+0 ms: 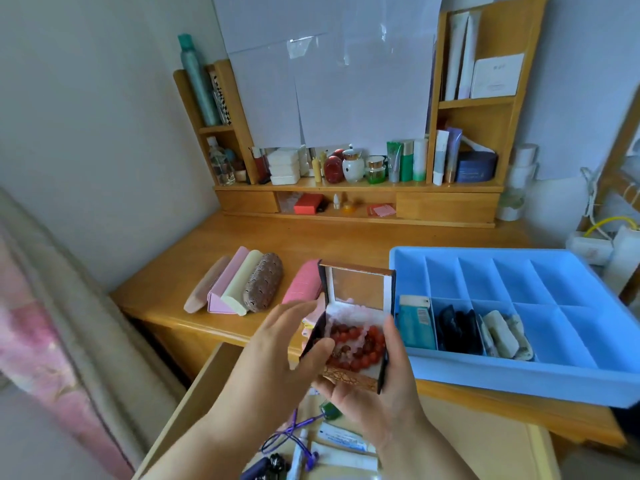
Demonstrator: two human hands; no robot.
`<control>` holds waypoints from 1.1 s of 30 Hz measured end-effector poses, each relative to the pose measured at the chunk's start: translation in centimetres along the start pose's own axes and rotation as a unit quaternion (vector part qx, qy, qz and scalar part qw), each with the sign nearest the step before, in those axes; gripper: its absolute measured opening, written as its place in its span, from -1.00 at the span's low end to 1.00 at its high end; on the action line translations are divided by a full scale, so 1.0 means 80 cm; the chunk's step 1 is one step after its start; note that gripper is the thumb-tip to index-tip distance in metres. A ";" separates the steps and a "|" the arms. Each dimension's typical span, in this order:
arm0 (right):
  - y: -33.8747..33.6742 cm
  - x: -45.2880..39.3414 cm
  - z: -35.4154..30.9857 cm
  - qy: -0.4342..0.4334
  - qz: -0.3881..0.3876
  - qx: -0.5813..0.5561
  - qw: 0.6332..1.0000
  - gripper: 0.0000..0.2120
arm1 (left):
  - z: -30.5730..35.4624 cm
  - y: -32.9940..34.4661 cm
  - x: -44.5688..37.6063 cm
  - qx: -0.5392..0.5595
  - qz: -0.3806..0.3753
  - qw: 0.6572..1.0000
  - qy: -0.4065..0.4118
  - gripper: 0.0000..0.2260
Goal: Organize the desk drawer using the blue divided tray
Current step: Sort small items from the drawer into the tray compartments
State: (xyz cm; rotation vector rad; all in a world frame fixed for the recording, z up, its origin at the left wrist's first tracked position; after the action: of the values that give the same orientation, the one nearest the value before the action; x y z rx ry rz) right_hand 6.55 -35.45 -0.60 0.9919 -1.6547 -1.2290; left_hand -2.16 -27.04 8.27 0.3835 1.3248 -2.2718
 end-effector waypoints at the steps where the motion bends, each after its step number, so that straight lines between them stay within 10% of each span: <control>1: 0.000 0.002 0.000 -0.001 0.008 0.020 1.000 -0.33 | 0.003 0.006 0.006 0.009 0.001 1.000 -0.023 -0.59; 11: 0.001 0.032 0.000 0.057 -0.001 0.111 0.992 -0.28 | 0.026 0.024 0.025 -0.079 -0.173 0.974 0.124 -0.56; 23: 0.003 0.044 0.004 0.095 -0.019 0.137 0.986 -0.51 | 0.027 0.017 0.031 -0.143 -0.204 0.941 0.228 -0.45; 29: 0.013 0.046 0.008 0.117 -0.015 0.117 0.986 -0.33 | 0.027 -0.010 0.030 0.228 0.088 0.969 0.048 -0.58; 33: 0.013 0.042 0.008 0.133 -0.013 0.134 0.982 -0.19 | 0.017 -0.034 0.009 0.221 0.232 0.947 -0.005 -0.80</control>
State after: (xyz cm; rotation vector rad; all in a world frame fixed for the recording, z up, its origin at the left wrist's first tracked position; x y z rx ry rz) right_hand 4.63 -38.15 0.85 1.2865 -1.6229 -0.8590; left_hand -4.23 -27.31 10.62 0.7459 0.6137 -2.1285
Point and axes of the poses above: each hand's wrist, its own x-axis away from the middle knuckle, its own y-axis out of the palm, z = x × y, the point moved 3 cm from there along -x, towards the middle knuckle, and after that the axes turned 6 degrees about y, right-handed, at the moved point
